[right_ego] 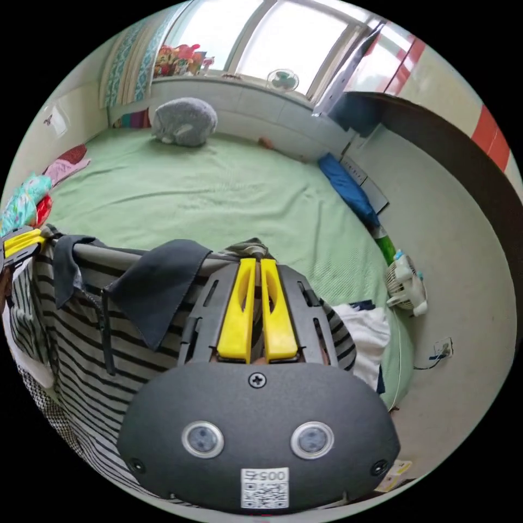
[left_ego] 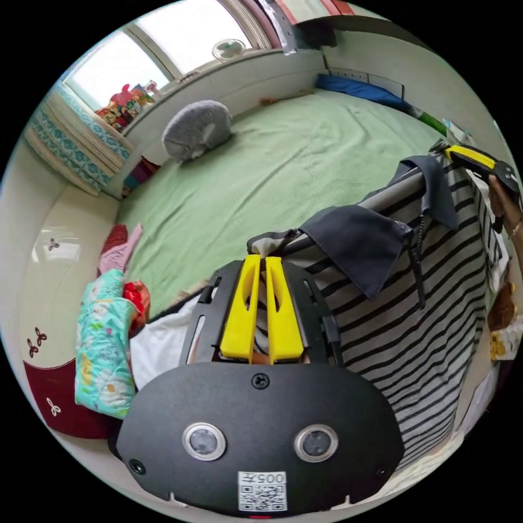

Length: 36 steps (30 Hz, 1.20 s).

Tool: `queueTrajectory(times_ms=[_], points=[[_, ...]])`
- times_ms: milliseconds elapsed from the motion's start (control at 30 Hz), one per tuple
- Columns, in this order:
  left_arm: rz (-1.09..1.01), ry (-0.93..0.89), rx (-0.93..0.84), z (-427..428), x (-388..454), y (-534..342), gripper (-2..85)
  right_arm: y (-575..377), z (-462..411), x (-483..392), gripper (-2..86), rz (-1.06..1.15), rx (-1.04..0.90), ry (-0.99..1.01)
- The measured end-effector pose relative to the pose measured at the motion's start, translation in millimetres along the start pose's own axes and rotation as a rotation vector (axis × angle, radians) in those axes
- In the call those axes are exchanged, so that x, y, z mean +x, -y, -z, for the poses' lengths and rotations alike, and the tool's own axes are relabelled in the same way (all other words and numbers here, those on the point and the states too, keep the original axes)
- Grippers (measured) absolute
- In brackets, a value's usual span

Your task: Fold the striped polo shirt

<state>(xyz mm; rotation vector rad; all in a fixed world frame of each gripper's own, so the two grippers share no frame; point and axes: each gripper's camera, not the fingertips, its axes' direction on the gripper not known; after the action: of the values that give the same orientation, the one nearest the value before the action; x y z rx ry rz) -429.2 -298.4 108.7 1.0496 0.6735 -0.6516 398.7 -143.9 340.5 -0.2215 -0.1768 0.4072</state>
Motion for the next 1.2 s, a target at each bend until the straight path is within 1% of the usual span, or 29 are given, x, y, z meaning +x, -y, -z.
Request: queueTrajectory(times_ms=[133,200,267,300,333,400,467,533,600,667,733,800,867,933,1033,1133,1200], points=[[0.104,0.022,0.076,29,-31,44,2.6,67,24,5,-1.3,-0.026,0.058,-0.084],[0.147,0.028,0.078,33,-41,63,3.2,94,27,5,-1.0,-0.057,0.069,-0.102],[0.176,0.04,0.045,26,-45,77,4.5,115,21,4,-0.1,-0.082,0.048,-0.091],[0.19,0.042,0.003,15,-45,82,5.7,124,9,0,1.2,-0.094,0.002,-0.08],[0.207,0.032,-0.042,2,-44,81,7.1,125,-6,-5,2.9,-0.091,-0.05,-0.071],[0.215,-0.01,-0.068,-15,-40,67,8.2,112,-26,-16,4.6,-0.07,-0.09,-0.03],[0.233,-0.063,-0.047,-25,-37,42,8.4,86,-42,-25,5.7,-0.063,-0.102,0.04],[0.212,-0.214,-0.023,-34,-32,-5,8.3,35,-53,-35,6.7,-0.029,-0.097,0.147],[0.187,-0.277,0.0,-31,-28,-47,8.1,-11,-52,-41,7.5,0.025,-0.098,0.196],[0.143,-0.283,0.007,-18,-22,-91,7.8,-59,-41,-44,7.9,0.109,-0.098,0.212],[0.083,-0.306,0.058,10,-13,-157,7.5,-122,-12,-34,8.7,0.178,-0.111,0.252],[0.055,-0.314,0.056,29,-6,-205,7.5,-167,14,-16,9.7,0.181,-0.112,0.328],[0.053,-0.359,0.047,44,-1,-254,7.5,-210,38,5,10.6,0.153,-0.124,0.366],[0.102,-0.361,0.019,57,2,-314,7.3,-266,62,29,12.3,0.094,-0.14,0.352],[0.169,-0.34,-0.023,63,5,-374,7.6,-329,78,47,12.9,0.011,-0.204,0.304],[0.239,-0.408,-0.047,63,8,-419,8.5,-385,95,48,12.7,-0.059,-0.27,0.211],[0.257,-0.392,-0.06,64,13,-438,8.9,-414,110,43,12.5,-0.093,-0.267,0.199]])
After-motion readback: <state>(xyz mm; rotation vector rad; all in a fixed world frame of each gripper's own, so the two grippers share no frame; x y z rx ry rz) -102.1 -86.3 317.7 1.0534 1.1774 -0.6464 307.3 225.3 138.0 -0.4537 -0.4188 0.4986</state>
